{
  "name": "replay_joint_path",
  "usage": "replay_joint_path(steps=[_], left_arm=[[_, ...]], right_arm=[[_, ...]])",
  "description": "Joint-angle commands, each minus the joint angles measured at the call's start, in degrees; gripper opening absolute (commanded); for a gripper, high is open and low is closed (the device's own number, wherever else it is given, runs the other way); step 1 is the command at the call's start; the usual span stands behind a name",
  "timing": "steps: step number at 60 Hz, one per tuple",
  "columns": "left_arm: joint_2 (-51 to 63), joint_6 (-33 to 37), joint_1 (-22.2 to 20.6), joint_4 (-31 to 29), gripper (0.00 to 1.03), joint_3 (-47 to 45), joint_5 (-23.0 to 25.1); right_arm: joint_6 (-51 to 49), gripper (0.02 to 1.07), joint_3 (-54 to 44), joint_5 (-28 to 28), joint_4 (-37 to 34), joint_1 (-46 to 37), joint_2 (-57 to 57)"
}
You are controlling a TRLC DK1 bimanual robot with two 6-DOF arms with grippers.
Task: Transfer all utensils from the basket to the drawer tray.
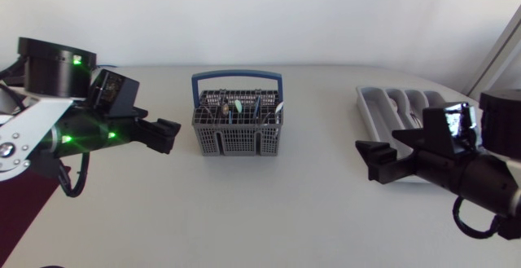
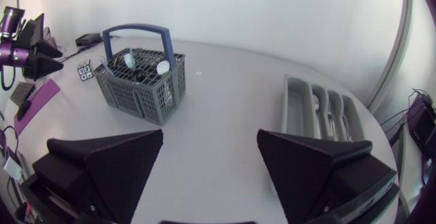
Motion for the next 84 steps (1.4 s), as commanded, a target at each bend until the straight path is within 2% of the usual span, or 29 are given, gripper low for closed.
replay_joint_path(steps=[1,4,16,21,27,30,35,39,45,62,84], left_arm=[[3.21,2.56,-0.57,-0.24,0.96,2.31,3.32],[4.44,3.26,-0.57,2.05,0.96,2.14,6.57],[8.22,7.92,-2.77,14.27,0.96,-1.11,9.56],[9.71,11.79,-4.79,17.78,0.96,-2.87,10.18],[11.38,13.19,-6.55,23.41,0.96,-4.89,10.35],[12.26,13.46,-6.72,25.69,0.91,-5.33,11.41],[13.49,13.63,-6.9,29.82,0.91,-6.48,12.46],[14.98,13.81,-6.9,33.69,0.87,-7.18,12.73],[17.62,14.78,-6.81,36.5,0.86,-7.0,12.73],[24.12,15.92,-6.64,40.98,0.59,-4.45,12.73],[28.52,15.48,-6.37,43.45,0.58,-0.85,12.81]], right_arm=[[-1.2,1.02,3.37,0.64,-2.15,1.65,4.02],[-2.25,1.02,4.96,0.2,-3.2,2.27,5.78],[-15.52,1.02,9.35,-5.78,-8.65,4.38,13.95],[-16.49,1.02,10.23,-5.87,-8.47,5.78,17.12],[-16.49,1.02,11.28,-7.27,-7.68,7.01,19.23],[-16.49,1.02,11.9,-9.21,-7.42,7.01,20.11],[-16.49,1.02,12.52,-12.02,-6.54,7.01,21.25],[-16.75,1.02,12.6,-12.28,-5.93,7.1,22.39],[-17.46,1.02,12.95,-12.28,-5.13,7.36,25.03],[-17.81,1.02,13.57,-12.2,-3.64,7.36,28.02],[-18.07,1.02,13.39,-11.76,-2.85,7.45,29.51]])
